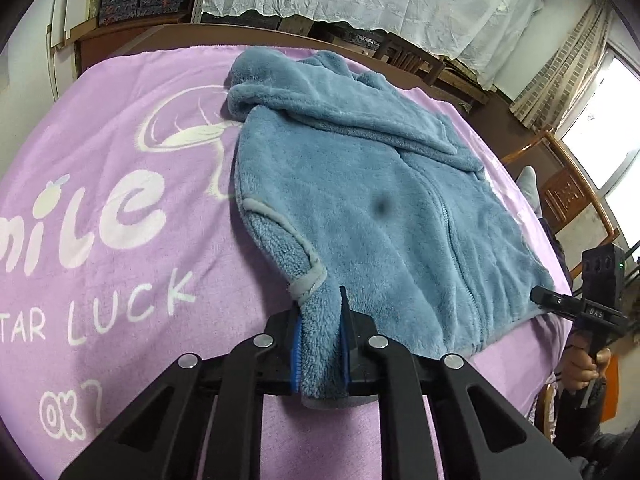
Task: Fold large clothes
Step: 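Grasp the jacket hem with both grippers and lift it toward the collar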
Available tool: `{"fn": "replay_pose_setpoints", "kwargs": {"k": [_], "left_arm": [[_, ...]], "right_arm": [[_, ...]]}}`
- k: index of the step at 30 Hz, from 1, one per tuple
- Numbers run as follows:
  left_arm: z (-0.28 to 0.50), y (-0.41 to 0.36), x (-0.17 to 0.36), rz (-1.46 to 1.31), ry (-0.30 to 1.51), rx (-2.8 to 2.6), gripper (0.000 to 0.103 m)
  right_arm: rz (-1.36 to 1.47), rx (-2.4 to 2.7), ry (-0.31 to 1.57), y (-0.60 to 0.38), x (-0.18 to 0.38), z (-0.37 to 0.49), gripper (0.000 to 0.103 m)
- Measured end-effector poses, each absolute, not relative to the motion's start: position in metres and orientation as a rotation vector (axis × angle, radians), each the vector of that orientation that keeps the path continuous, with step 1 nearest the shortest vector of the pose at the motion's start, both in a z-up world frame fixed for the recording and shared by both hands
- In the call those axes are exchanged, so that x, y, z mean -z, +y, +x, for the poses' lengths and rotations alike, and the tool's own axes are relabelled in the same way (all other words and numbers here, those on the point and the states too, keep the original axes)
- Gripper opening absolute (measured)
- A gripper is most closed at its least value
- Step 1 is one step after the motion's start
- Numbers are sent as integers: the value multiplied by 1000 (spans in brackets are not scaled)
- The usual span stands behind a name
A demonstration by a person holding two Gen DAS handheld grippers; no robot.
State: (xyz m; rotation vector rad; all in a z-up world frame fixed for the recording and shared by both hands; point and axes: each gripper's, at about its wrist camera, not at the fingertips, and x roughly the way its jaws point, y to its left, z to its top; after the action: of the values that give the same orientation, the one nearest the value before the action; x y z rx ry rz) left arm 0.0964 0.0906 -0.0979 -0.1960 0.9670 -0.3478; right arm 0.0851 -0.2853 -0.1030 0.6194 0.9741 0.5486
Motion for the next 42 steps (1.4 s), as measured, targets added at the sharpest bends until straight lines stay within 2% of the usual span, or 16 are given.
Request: {"fn": "replay_pose_setpoints", "kwargs": {"k": [13, 28, 33, 37, 39, 42], "left_arm": [[143, 79, 37, -167, 865, 352, 14], [277, 83, -11, -192, 846, 280, 14], [337, 78, 3, -195, 888, 237, 14], [379, 78, 52, -196, 991, 177, 15], [385, 81, 70, -209, 1002, 174, 16], [381, 82, 67, -195, 973, 191, 17]], "right_arm": [[661, -618, 894, -293, 63, 128, 17], [685, -582, 843, -306, 6, 287, 17], [743, -504, 862, -313, 20, 357, 17], [791, -396, 948, -318, 65, 392, 17], [815, -380, 989, -319, 88, 399, 15], [859, -411, 988, -323, 102, 401, 16]]}}
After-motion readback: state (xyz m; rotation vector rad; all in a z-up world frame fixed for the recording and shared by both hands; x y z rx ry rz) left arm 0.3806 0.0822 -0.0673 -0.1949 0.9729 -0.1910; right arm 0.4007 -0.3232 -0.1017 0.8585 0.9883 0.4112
